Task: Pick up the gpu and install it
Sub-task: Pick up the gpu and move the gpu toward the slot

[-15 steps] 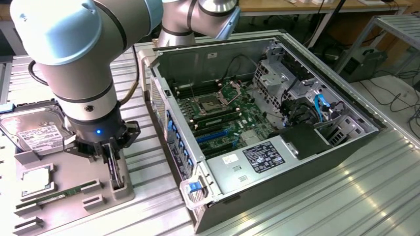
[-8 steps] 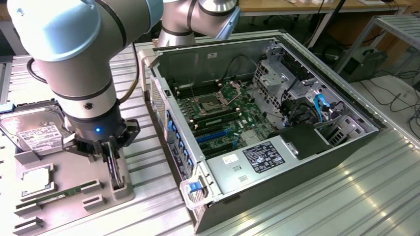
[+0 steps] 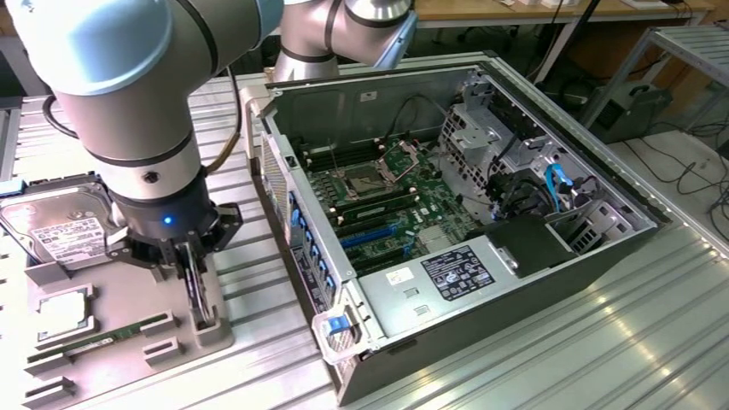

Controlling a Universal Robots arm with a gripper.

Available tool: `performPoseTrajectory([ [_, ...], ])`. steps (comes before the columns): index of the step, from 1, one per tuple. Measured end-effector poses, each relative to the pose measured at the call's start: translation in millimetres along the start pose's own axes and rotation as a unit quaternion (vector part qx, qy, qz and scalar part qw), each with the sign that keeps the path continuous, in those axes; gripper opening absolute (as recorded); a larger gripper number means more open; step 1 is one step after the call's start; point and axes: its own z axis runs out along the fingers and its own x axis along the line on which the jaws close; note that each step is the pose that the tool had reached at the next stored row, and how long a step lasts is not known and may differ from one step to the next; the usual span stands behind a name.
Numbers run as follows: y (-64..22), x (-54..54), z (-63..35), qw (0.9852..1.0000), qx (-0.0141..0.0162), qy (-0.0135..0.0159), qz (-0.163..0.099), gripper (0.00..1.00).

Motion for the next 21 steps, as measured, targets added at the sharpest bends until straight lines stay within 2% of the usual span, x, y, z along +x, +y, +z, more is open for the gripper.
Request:
performPoseTrajectory([
  [16,1.0,0.0,-18.0,1.0,0.0,0.0,0.0,0.27],
  [17,1.8,0.0,-32.1,1.0,0.0,0.0,0.0,0.27],
  [18,2.3,0.1,-40.5,1.0,0.0,0.0,0.0,0.27],
  [19,3.0,0.1,-53.5,1.0,0.0,0.0001,0.0,0.27],
  [21,3.5,0.1,-62.2,1.0,0.0,0.0,0.0,0.27],
])
